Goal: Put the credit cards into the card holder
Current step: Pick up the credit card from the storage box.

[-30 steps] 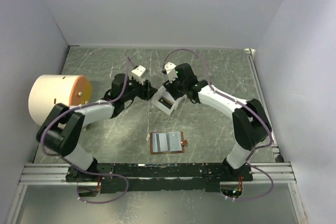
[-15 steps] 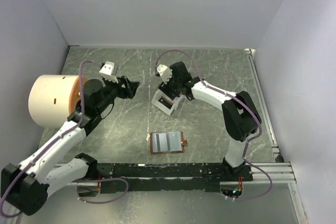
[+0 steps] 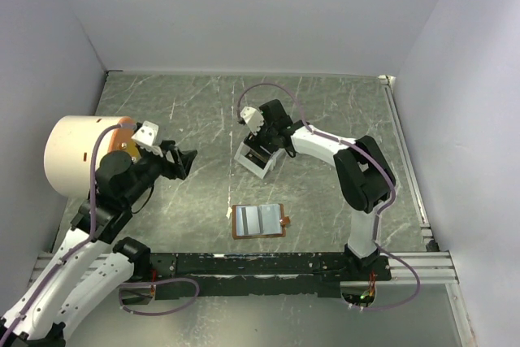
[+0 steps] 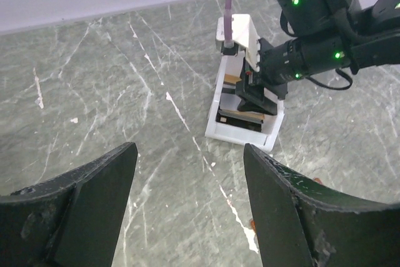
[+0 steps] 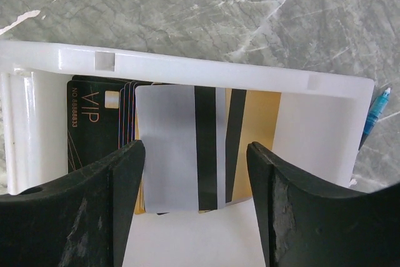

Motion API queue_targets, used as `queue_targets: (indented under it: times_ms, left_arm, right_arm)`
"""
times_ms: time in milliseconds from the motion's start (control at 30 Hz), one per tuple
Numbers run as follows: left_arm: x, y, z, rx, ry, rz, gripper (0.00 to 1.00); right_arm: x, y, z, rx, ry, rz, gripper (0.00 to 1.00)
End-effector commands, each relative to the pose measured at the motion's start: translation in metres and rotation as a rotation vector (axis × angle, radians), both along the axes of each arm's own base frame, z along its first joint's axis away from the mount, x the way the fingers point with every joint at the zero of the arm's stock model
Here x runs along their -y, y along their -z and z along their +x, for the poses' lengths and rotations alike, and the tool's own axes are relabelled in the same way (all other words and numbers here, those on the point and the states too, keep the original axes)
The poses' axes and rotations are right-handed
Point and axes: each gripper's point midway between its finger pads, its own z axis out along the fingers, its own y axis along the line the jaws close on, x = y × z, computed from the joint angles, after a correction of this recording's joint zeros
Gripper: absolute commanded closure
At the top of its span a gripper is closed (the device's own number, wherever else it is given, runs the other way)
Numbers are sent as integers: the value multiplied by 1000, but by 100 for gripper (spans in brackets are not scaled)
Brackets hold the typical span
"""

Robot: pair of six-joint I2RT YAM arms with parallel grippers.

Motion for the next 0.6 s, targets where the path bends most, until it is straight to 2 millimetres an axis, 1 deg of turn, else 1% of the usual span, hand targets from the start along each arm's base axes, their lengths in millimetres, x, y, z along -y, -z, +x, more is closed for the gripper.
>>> queue_targets:
  times_ms: [0,167,300,433,567]
  left_arm:
    - [-9,25,0,-55,-25,74,20]
    - [-7,31,1,-84,-17,89,20]
    - [-7,32,2,-84,-16,95,20]
    - [-8,31,2,-81,-19,98,20]
    - [-8,33,1,-85,-18,103,20]
  right_arm:
    - [-4,1,8,13,-15,-5,32]
    - [-1,11,7,-2,-13,-31,30]
    - [-6,4,4,-17,-31,-12,32]
    - [-5,8,2,-35,-28,-17,37]
    - [-3,13,1,-50,-13,-36,46]
